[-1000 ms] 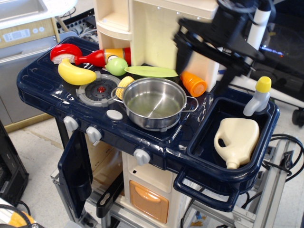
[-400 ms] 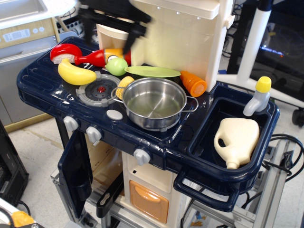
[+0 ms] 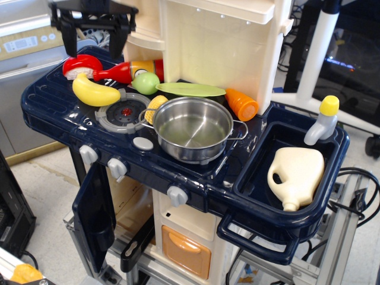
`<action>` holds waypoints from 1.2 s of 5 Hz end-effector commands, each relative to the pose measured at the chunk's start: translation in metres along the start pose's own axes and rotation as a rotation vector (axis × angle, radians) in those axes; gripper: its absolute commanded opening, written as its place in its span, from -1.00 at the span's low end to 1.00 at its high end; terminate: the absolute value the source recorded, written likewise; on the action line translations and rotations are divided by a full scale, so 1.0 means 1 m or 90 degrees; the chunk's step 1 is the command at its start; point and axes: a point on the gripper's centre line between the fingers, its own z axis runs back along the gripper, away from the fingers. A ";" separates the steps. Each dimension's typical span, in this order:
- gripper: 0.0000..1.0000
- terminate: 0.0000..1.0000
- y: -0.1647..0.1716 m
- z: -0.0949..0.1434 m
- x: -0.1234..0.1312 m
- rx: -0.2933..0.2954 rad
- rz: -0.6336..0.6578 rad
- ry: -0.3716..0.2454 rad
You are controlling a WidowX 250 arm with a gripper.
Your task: Put banana in pot or pan
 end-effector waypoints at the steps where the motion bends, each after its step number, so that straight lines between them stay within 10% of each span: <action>1: 1.00 -1.00 0.022 -0.013 0.007 -0.024 0.097 -0.005; 5: 1.00 -1.00 0.020 -0.050 0.006 -0.049 0.145 0.043; 6: -1.00 -1.00 0.023 -0.037 -0.002 -0.039 0.160 0.064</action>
